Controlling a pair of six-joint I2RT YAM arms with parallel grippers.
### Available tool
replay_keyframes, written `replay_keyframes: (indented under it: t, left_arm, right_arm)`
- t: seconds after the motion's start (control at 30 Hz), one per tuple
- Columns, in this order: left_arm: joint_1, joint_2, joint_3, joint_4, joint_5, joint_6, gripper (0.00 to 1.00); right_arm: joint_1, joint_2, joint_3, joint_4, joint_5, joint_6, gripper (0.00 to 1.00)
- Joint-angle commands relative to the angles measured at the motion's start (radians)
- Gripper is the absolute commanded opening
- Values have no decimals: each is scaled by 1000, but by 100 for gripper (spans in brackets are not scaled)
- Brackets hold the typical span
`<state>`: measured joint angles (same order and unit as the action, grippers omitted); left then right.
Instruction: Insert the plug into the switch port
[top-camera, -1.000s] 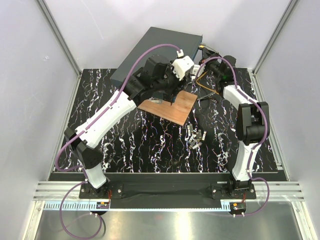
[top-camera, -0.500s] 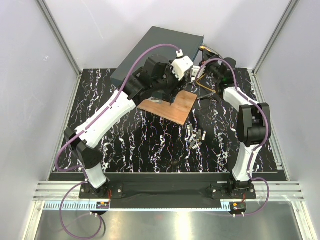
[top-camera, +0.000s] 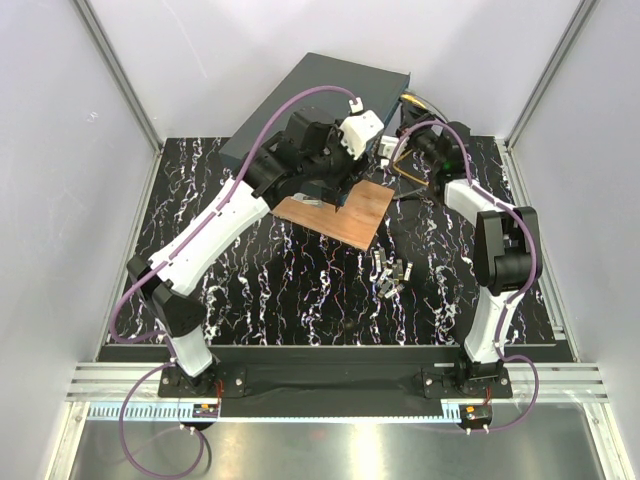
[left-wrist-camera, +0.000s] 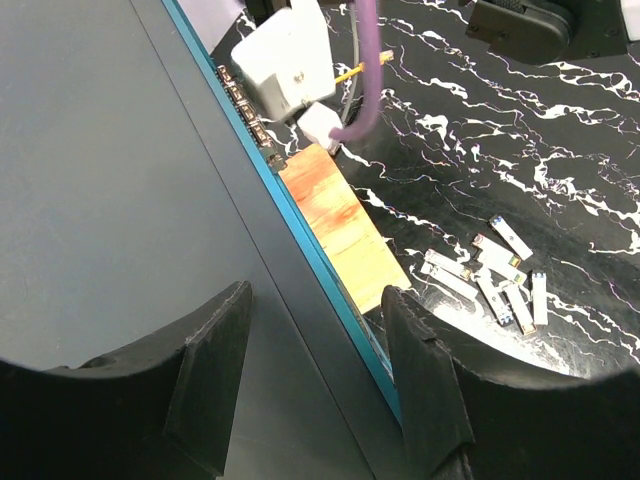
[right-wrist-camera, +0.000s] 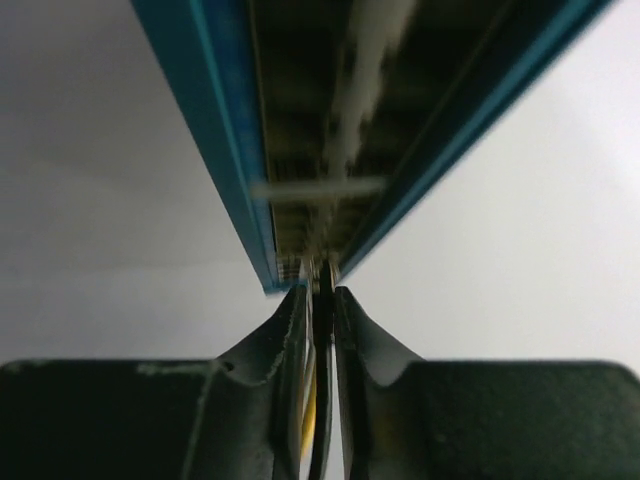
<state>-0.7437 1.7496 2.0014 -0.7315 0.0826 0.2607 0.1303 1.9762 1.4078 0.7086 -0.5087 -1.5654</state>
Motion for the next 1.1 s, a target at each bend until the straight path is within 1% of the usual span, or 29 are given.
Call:
replay_keyframes:
  t: [0.0,0.1,0.23,0.3,0.4,0.47,0.6,0.67,0.7,0.73,0.77,0.8,0.83,0.9,0.93,0.97,1.03,1.07]
  left_arm:
    - [165,47,0,-304,-320,84,58]
    - [165,53,5,-305,-322,81,58]
    - [164,56,11,-312,-322,74,59]
    - [164,53,7,-315,-320,72,59]
    - [164,47,0,-313,-322,72,59]
    - [164,41,-10,-313,-319,71,59]
    - [164,25,-27,-301,-299,63,62]
    - [164,13,-45,-293,-281,61,64]
    - [162,8,-53,-284,-273,57,66]
    - [162,2,-59,-278,-258,55,69]
    - [164,-8,-72,-267,-245,54,71]
    - [164,-16,-81,-258,-238,52,72]
    - [164,-22,-87,-247,-212,46,77]
    - [162,-50,-111,-220,-187,40,79]
    - [162,-59,-118,-209,-160,37,81]
    - [162,-82,-130,-185,-143,34,84]
    - [164,-116,-157,-142,-92,28,88]
    - [164,-160,-197,-87,-75,26,93]
  right_arm:
    - [69,-8,0,-14,-202,67,23]
    - [52,-25,-20,-5,-214,62,24]
    - [34,-51,-58,-9,-203,54,31]
    - [16,-65,-70,-12,-202,53,32]
    - [-7,-97,-104,-29,-186,45,38]
    - [-18,-129,-139,-32,-177,44,40]
    - [-49,-201,-220,-76,-159,38,56]
    - [-58,-244,-248,-95,-142,38,61]
    - [-61,-257,-260,-110,-133,41,64]
    - [-69,-284,-288,-113,-123,42,71]
    - [-72,-298,-302,-116,-107,51,74]
    - [-72,-313,-314,-133,-94,60,76]
    - [-72,-344,-332,-149,-65,71,83]
    - [-74,-378,-348,-205,-38,108,90]
    - [-74,-413,-362,-225,-9,122,92]
    - [-74,-431,-369,-242,5,152,98]
    - [-74,-489,-386,-308,53,192,99]
    - [-72,-510,-385,-343,67,243,100]
